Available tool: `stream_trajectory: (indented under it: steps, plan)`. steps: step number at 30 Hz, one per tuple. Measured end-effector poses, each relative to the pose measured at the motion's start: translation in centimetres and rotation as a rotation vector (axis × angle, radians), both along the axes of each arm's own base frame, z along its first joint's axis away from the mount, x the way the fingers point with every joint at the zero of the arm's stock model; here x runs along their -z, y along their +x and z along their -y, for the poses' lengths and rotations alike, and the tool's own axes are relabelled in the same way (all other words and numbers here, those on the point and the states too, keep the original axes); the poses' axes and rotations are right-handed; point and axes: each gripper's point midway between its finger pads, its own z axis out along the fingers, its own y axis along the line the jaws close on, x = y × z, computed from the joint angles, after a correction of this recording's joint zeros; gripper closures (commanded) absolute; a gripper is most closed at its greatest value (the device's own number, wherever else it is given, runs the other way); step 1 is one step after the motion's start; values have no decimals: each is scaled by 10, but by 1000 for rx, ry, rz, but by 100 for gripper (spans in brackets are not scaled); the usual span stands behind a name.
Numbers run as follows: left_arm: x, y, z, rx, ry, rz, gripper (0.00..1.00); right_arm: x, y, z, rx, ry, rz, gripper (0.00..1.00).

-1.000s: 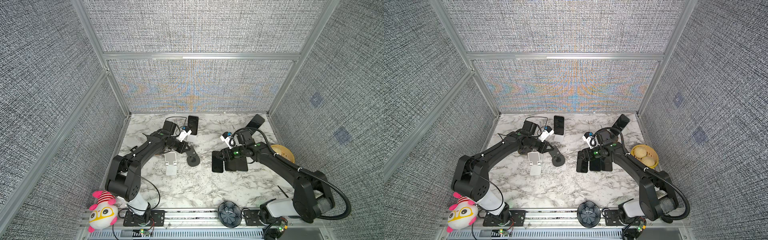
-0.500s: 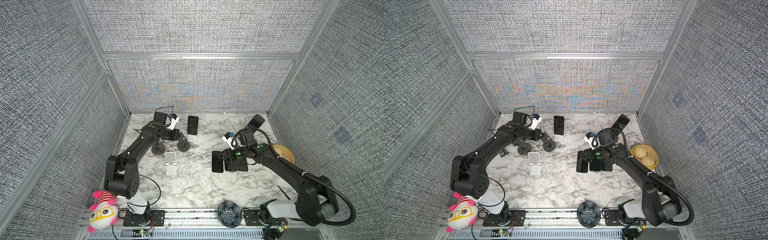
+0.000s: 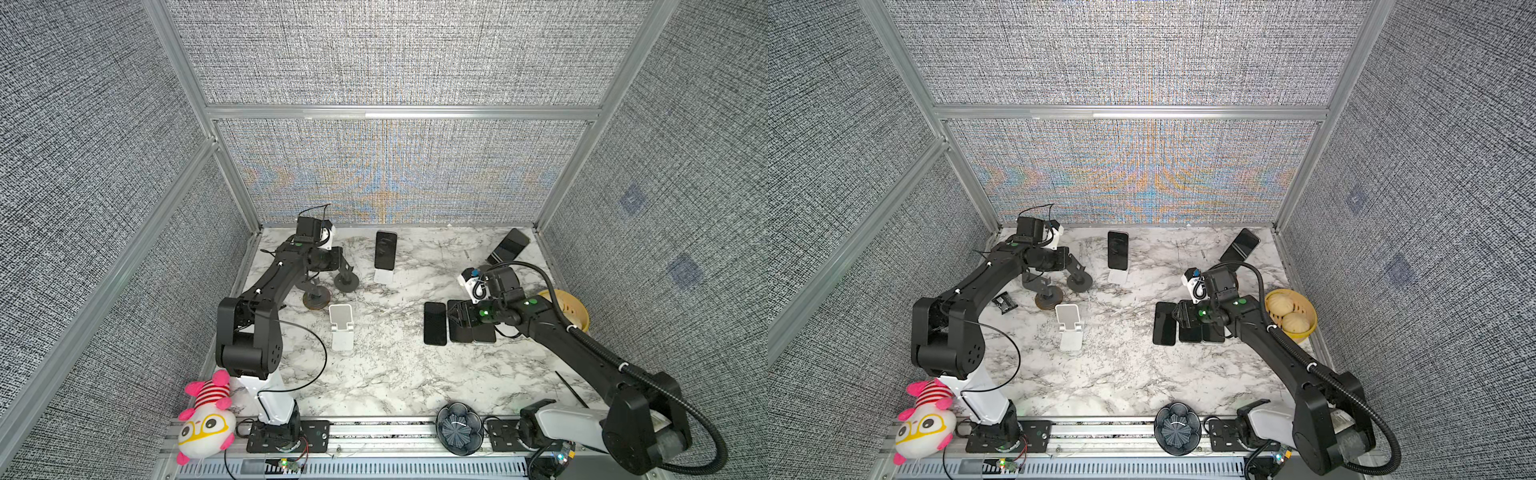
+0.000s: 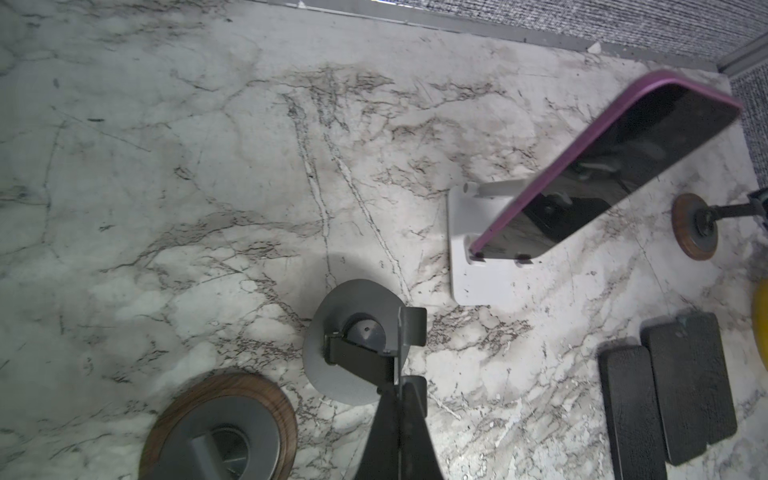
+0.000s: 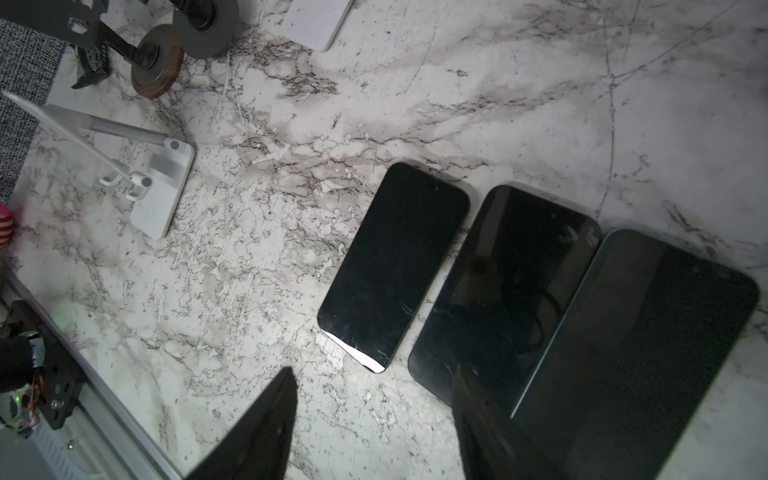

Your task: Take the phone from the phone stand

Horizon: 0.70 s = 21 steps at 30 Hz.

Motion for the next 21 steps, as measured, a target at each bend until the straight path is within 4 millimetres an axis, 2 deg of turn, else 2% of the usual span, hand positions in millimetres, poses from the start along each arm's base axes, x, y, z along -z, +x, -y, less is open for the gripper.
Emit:
stream_trajectory:
  steps: [3, 11, 15, 21]
  plan:
    - [5, 4, -6, -40, -8, -14, 100, 3, 0, 2, 13, -10, -6, 39]
    - [19, 12, -6, -70, -28, -38, 98, 5, 0, 5, 20, -19, -6, 39]
    - [18, 15, -5, -70, -29, -27, 78, 2, 0, 5, 22, -19, 3, 38]
    - [18, 15, -5, -69, -29, -28, 43, -1, -2, 17, 63, -13, 24, 1]
